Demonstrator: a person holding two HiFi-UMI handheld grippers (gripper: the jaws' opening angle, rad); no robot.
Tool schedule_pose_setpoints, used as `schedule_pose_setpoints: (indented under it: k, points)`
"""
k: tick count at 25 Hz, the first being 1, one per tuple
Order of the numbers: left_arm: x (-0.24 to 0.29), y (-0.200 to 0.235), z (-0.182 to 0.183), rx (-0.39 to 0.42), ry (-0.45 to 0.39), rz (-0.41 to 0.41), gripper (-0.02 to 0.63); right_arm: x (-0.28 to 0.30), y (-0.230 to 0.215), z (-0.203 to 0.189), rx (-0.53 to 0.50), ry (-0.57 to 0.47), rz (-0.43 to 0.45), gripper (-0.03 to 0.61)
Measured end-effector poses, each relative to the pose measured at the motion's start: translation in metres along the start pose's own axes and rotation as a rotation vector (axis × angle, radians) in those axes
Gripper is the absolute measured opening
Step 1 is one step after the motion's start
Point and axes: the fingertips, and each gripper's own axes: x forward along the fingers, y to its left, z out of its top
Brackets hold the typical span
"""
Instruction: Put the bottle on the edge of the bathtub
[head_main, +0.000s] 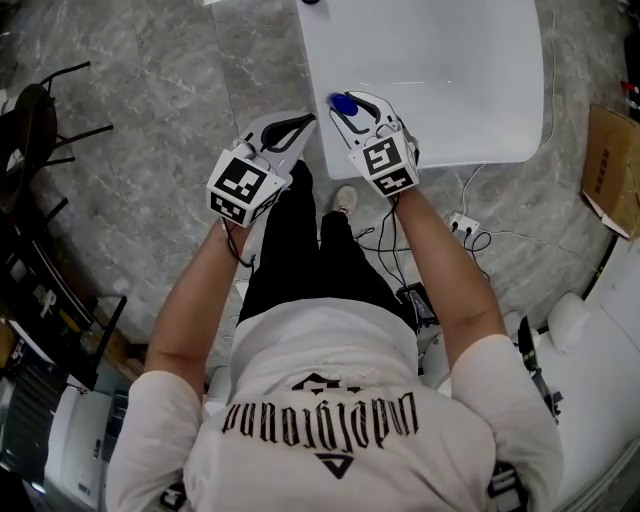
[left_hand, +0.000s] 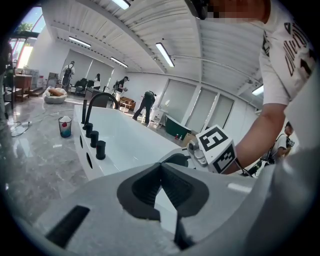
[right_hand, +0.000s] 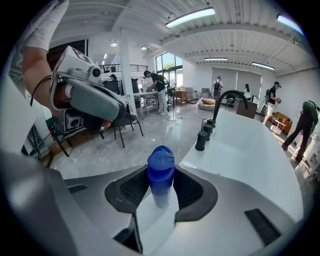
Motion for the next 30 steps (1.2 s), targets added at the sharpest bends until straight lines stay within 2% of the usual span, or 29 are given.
schedule_pose_setpoints:
  k: [7, 30]
  points:
    - [0.002, -0.003, -0.006, -0.012, 0.004, 0.005, 0.014, 0.001, 0.002, -0.011, -0.018, 0.01, -0.016, 0.155]
    - [0.001, -0.005, -0.018, -0.033, 0.022, -0.001, 0.014, 0.005, 0.009, -0.012, -0.024, 0.03, -0.022, 0.161]
